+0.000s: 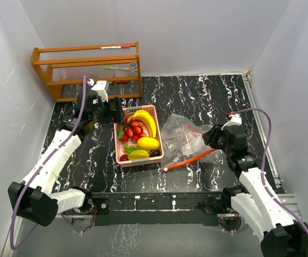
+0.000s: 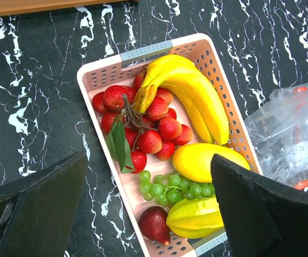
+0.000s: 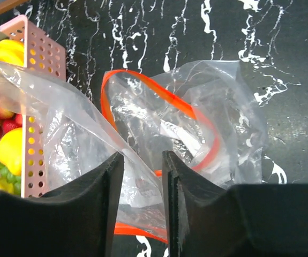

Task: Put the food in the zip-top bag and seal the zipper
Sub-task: Pick up the zipper food storage bag at the center of the board, then open the zipper of the food storage bag.

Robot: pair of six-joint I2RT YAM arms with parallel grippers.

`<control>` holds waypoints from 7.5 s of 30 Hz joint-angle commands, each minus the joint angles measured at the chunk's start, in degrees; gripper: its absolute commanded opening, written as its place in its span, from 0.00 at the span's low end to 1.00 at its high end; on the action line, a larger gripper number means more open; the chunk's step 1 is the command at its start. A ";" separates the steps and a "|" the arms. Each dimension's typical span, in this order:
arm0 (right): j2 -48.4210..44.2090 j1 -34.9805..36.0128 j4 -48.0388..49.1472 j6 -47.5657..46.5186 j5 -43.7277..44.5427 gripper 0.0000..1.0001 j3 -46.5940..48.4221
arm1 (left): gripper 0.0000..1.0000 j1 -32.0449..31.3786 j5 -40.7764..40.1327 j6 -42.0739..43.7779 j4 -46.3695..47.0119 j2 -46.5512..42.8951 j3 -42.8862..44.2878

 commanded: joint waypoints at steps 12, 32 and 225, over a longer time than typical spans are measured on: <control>-0.69 -0.27 -4.48 -1.52 -22.90 0.49 3.41 | 0.97 -0.20 2.69 -0.99 2.26 1.80 -0.26; -2.65 -0.23 -3.82 9.74 -0.05 0.08 23.15 | 0.97 -0.18 10.71 -3.87 6.73 0.49 -0.57; 34.43 39.74 -4.03 -12.01 25.31 0.53 43.53 | 0.00 -14.34 9.91 -6.25 -2.57 32.06 31.24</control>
